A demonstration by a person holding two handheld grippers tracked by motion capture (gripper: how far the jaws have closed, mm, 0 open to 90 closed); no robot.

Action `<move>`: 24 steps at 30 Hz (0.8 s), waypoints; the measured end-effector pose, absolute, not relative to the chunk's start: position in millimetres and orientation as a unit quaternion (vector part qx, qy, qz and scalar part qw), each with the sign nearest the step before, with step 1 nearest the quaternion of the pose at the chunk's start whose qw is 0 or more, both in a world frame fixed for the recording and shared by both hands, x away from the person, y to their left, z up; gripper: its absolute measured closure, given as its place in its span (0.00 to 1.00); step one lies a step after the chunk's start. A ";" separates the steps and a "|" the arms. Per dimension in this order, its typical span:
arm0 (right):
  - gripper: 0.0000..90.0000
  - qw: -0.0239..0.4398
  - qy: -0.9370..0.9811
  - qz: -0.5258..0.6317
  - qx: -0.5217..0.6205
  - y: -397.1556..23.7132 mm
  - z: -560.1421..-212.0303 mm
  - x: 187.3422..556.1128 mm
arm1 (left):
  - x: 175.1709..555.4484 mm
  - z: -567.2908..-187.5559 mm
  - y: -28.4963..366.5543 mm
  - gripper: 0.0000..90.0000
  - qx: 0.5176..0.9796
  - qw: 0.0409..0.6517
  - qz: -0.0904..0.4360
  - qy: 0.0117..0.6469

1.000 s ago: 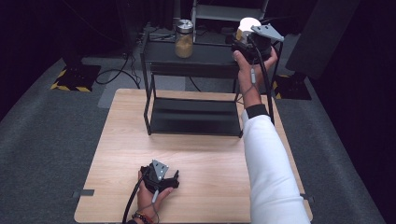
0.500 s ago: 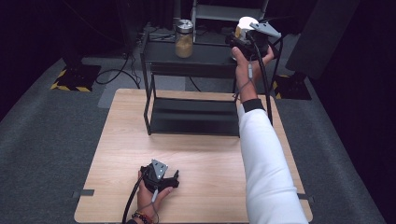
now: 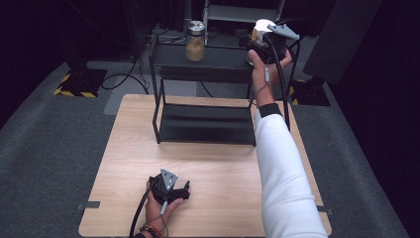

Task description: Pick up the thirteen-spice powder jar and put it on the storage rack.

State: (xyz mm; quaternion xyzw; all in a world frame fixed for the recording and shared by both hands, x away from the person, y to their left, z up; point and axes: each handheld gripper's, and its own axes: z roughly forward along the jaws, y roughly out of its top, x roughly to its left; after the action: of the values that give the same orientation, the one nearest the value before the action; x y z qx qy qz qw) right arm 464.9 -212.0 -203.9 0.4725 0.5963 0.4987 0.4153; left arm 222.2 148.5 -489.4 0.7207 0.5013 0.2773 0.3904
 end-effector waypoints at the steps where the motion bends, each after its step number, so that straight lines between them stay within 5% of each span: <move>1: 0.33 0.415 0.598 0.497 0.472 -211.3 -203.5 465.5 | 222.3 -489.3 148.7 0.03 0.721 0.391 0.276 0.502; 13: 0.33 0.435 0.596 0.489 0.464 -202.4 -209.6 466.5 | 223.3 -489.0 150.0 0.04 0.721 0.392 0.272 0.502; 17: 0.21 0.419 0.603 0.490 0.470 -208.0 -206.0 470.5 | 223.4 -489.0 150.1 0.04 0.721 0.392 0.271 0.502; 24: 0.15 0.413 0.603 0.495 0.469 -217.6 -201.5 467.0 | 223.3 -489.0 150.0 0.04 0.721 0.392 0.271 0.502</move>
State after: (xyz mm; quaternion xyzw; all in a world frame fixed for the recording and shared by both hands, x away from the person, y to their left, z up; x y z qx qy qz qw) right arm 467.0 -217.6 -201.5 0.4694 0.6029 0.4954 0.4133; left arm 223.3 150.0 -489.0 0.7212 0.5024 0.2713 0.3922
